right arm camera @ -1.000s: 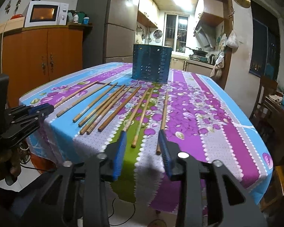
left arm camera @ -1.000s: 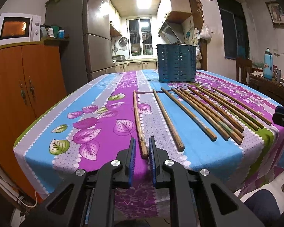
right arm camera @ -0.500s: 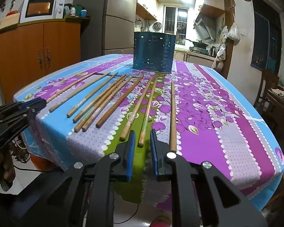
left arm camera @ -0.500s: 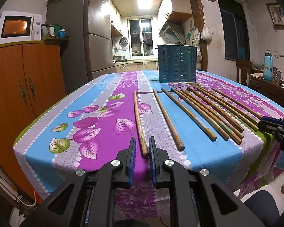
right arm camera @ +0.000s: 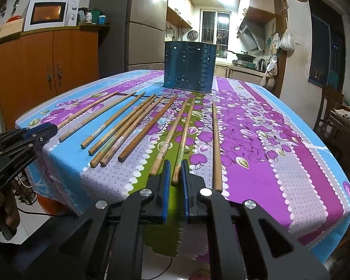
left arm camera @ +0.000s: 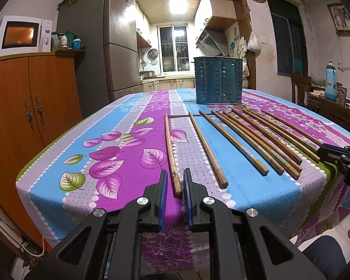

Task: Organize utensils
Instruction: 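Lower the left gripper onto one chopstick and close while the right gripper closes on another, then lift the left gripper's chopstick toward the blue holder while the right gripper carries its chopstick alongside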

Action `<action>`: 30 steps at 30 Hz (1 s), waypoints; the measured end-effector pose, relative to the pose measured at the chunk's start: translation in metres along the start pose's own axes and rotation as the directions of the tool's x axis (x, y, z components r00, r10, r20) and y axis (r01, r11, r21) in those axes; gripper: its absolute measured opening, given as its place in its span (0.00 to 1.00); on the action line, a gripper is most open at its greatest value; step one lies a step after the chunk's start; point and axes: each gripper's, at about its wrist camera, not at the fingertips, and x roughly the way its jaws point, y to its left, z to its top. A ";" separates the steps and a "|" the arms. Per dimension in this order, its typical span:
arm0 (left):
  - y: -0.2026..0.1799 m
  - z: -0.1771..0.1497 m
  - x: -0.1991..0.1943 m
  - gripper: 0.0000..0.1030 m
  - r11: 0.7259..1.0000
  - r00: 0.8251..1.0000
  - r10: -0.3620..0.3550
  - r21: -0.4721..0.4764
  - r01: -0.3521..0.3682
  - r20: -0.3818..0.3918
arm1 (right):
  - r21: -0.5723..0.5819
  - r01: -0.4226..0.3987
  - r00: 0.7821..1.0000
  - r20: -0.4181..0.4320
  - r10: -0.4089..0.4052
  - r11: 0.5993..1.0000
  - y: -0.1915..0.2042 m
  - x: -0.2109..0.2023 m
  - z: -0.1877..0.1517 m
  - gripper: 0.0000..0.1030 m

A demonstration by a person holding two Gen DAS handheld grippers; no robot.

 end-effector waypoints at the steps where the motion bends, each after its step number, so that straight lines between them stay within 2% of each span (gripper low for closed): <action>1: 0.000 0.000 0.000 0.15 1.000 1.000 0.001 0.000 -0.001 0.000 | 0.000 0.003 1.000 0.000 -0.003 1.000 0.001 0.000 0.000 0.07; 20: -0.003 -0.004 -0.004 0.15 1.000 1.000 0.007 0.003 -0.007 0.026 | 0.024 -0.003 1.000 0.028 0.002 1.000 -0.002 -0.003 -0.004 0.08; 23: -0.003 -0.005 -0.004 0.09 1.000 1.000 -0.005 -0.004 0.006 0.021 | 0.039 -0.009 0.999 0.043 0.007 0.999 -0.003 -0.003 -0.005 0.06; 30: 0.000 0.002 -0.010 0.08 1.000 0.999 -0.006 -0.003 0.006 0.036 | 0.065 -0.003 0.995 0.095 -0.003 0.998 -0.011 -0.018 0.006 0.05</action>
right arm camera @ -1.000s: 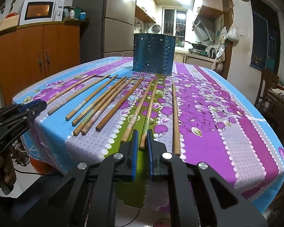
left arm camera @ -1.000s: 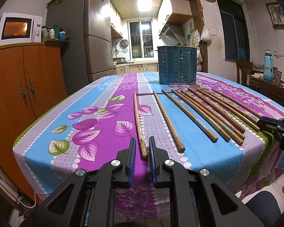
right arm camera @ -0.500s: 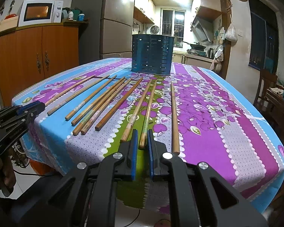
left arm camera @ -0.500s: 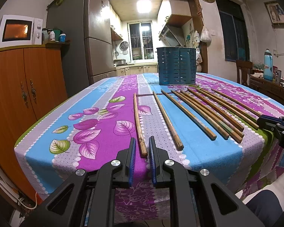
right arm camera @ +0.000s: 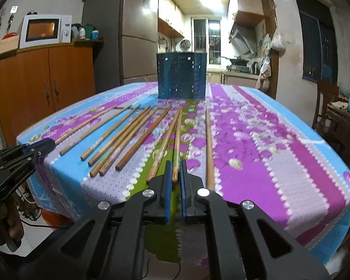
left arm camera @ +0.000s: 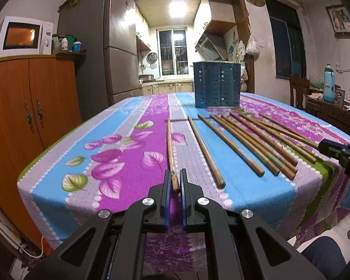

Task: Organize utensils
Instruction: 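Lift the left gripper's chopstick toward the blue holder while the right gripper carries its chopstick alongside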

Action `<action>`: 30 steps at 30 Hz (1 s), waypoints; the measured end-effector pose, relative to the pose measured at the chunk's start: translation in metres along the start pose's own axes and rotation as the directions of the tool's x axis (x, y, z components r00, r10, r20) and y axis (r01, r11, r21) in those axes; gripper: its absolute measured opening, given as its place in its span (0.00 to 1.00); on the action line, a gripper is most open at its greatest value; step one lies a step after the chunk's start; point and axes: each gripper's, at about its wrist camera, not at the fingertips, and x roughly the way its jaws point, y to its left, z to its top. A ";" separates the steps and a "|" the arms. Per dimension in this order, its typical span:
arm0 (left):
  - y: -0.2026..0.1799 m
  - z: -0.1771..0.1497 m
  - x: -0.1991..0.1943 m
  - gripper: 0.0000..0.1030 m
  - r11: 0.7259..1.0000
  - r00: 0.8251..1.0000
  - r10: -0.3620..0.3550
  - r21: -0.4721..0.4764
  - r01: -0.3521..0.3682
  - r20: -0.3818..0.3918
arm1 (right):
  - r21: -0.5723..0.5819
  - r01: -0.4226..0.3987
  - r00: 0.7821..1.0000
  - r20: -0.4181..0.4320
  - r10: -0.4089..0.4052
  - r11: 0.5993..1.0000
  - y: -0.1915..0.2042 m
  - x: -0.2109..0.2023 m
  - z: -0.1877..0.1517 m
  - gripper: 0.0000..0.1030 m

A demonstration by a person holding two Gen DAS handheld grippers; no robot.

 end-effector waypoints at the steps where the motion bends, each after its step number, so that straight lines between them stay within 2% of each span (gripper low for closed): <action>1: 0.000 0.003 -0.002 0.08 1.000 1.000 0.000 0.000 0.000 0.006 | -0.006 0.003 1.000 0.012 -0.003 1.000 -0.001 -0.003 0.003 0.05; 7: 0.003 0.032 -0.026 0.08 1.000 0.996 -0.008 0.008 0.007 0.094 | -0.065 0.024 0.994 0.112 -0.016 0.998 -0.002 -0.031 0.041 0.05; 14: 0.004 0.074 -0.048 0.08 0.999 0.976 -0.018 0.031 0.012 0.217 | -0.120 0.022 0.979 0.202 0.003 0.993 -0.010 -0.047 0.081 0.05; 21: -0.003 0.108 -0.049 0.08 0.997 0.952 -0.019 0.080 -0.006 0.304 | -0.181 0.007 0.970 0.241 0.037 0.983 -0.012 -0.049 0.114 0.04; 24: 0.009 0.117 -0.042 0.08 0.998 0.957 -0.006 0.068 -0.014 0.291 | -0.187 0.013 0.970 0.240 0.033 0.982 -0.017 -0.045 0.125 0.04; 25: 0.016 0.117 -0.038 0.08 0.997 0.964 0.003 0.072 -0.023 0.265 | -0.188 0.014 0.971 0.238 0.032 0.982 -0.018 -0.045 0.125 0.04; 28: 0.041 0.100 -0.030 0.08 0.999 0.979 0.022 0.021 -0.026 0.204 | -0.183 0.007 0.975 0.219 0.034 0.983 -0.019 -0.045 0.114 0.04; 30: 0.047 0.080 -0.024 0.08 1.000 0.992 -0.010 -0.004 0.011 0.127 | -0.168 -0.003 0.980 0.193 0.036 0.986 -0.020 -0.044 0.101 0.05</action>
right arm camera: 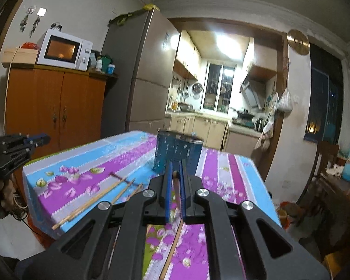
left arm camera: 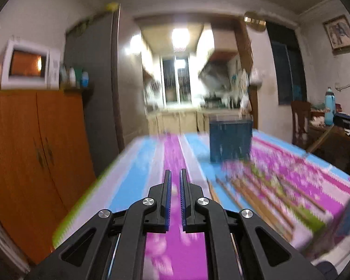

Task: Organize utensils
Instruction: 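Lift the left gripper's chopstick toward the blue holder while the right gripper carries its chopstick alongside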

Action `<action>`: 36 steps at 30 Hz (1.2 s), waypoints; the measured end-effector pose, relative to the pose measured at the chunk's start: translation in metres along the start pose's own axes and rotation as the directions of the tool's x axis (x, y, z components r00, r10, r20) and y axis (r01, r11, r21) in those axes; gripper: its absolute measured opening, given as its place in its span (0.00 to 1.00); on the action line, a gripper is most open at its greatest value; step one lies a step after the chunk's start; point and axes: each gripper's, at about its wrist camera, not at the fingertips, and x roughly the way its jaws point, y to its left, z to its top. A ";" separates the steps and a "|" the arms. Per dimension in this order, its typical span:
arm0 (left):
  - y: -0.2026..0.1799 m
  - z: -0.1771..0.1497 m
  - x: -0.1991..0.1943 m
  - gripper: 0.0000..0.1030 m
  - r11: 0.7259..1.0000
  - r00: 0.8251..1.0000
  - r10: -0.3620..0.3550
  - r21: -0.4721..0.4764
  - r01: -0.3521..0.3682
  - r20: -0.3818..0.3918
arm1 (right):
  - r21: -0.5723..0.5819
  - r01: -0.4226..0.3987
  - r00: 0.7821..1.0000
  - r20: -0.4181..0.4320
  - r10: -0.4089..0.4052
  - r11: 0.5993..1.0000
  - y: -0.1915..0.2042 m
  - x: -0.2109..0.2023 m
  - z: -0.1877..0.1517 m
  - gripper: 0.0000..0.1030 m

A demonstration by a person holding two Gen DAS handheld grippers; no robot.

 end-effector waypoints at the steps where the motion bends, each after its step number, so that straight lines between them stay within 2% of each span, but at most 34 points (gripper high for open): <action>1: -0.004 -0.009 -0.002 0.08 1.000 0.999 -0.022 -0.002 0.022 -0.024 | 0.011 -0.001 1.000 -0.006 0.001 1.000 0.000 -0.001 -0.004 0.05; 4: -0.029 -0.038 -0.015 0.09 0.994 0.991 -0.107 0.000 0.107 -0.074 | 0.052 -0.005 1.000 -0.025 0.007 0.999 0.004 -0.004 -0.017 0.05; 6: -0.045 -0.055 -0.022 0.15 0.988 0.984 -0.151 -0.005 0.152 -0.096 | 0.062 -0.007 0.999 -0.048 0.010 0.998 0.010 -0.005 -0.027 0.05; 7: -0.054 -0.064 -0.026 0.22 0.986 0.981 -0.163 0.007 0.165 -0.101 | 0.062 -0.009 0.998 -0.058 0.012 0.998 0.013 -0.004 -0.030 0.05; 9: -0.067 -0.076 -0.027 0.28 0.984 0.980 -0.164 0.051 0.170 -0.112 | 0.061 -0.013 0.996 -0.090 0.019 0.998 0.017 -0.001 -0.038 0.05; 13: -0.073 -0.085 -0.026 0.35 0.989 0.989 -0.119 0.076 0.126 -0.090 | 0.061 -0.012 0.994 -0.110 0.019 0.998 0.017 0.002 -0.041 0.05; 19: -0.080 -0.100 -0.016 0.35 0.987 0.991 -0.080 0.129 0.093 -0.107 | 0.060 -0.012 0.994 -0.103 0.018 0.998 0.017 0.003 -0.038 0.05; 24: -0.085 -0.108 -0.013 0.25 0.983 0.994 -0.054 0.172 0.070 -0.096 | 0.061 -0.010 0.994 -0.111 0.017 0.998 0.016 0.005 -0.040 0.05; 27: -0.085 -0.110 -0.010 0.18 0.983 0.995 -0.046 0.174 0.062 -0.092 | 0.061 -0.007 0.993 -0.114 0.014 0.998 0.016 0.005 -0.040 0.05; 32: -0.086 -0.112 -0.012 0.17 0.984 0.995 -0.049 0.167 0.062 -0.085 | 0.060 -0.008 0.992 -0.123 0.015 0.998 0.016 0.008 -0.042 0.05; 36: -0.084 -0.112 -0.012 0.10 0.986 0.995 -0.051 0.156 0.065 -0.087 | 0.064 -0.007 0.993 -0.119 0.014 0.998 0.016 0.009 -0.042 0.05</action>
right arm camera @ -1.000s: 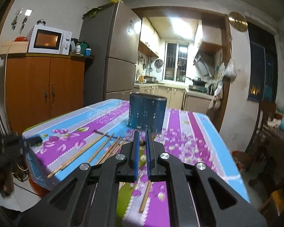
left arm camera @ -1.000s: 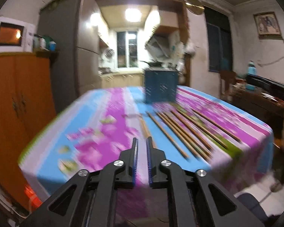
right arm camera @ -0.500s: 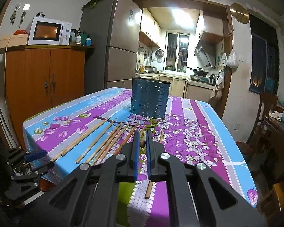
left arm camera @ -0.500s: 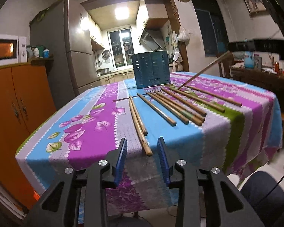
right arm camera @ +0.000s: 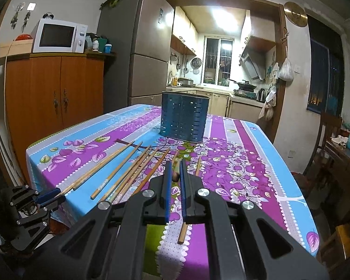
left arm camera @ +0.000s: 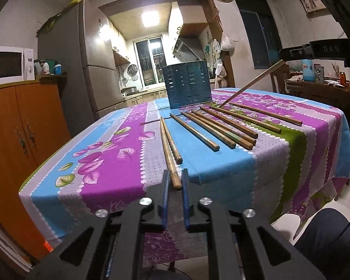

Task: Organize utensils
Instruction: 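Lift the left gripper's chopstick toward the blue holder while the right gripper carries its chopstick alongside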

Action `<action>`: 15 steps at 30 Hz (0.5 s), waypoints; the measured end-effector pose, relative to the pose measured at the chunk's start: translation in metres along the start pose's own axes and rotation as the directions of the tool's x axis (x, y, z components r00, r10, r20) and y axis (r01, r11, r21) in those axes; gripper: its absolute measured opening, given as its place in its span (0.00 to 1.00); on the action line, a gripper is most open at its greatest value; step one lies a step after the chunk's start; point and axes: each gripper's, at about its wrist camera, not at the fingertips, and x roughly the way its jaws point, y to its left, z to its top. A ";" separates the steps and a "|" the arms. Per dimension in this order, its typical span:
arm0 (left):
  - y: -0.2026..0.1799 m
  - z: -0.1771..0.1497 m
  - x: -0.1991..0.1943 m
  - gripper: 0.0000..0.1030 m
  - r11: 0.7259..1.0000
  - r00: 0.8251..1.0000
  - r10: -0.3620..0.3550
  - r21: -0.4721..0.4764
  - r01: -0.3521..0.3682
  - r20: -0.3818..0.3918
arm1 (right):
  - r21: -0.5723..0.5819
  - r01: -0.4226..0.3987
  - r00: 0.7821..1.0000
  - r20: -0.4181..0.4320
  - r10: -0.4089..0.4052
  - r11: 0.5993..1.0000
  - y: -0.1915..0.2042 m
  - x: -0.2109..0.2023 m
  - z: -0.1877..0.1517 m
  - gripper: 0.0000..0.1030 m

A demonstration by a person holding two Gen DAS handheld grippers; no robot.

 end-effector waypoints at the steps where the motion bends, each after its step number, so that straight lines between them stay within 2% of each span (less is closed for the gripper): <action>1: 0.001 0.000 0.000 0.10 1.000 1.000 -0.002 -0.002 0.002 -0.001 | 0.000 0.001 1.000 0.002 -0.001 1.000 0.000 0.000 0.000 0.05; 7: 0.002 0.006 -0.005 0.08 1.000 1.000 -0.004 0.005 0.004 0.017 | -0.003 0.009 1.000 0.014 -0.009 1.000 -0.002 -0.002 -0.001 0.05; 15: 0.012 0.041 -0.023 0.08 1.000 0.995 0.016 0.009 -0.017 0.098 | -0.022 0.020 0.998 0.054 -0.019 1.000 -0.005 -0.009 0.012 0.05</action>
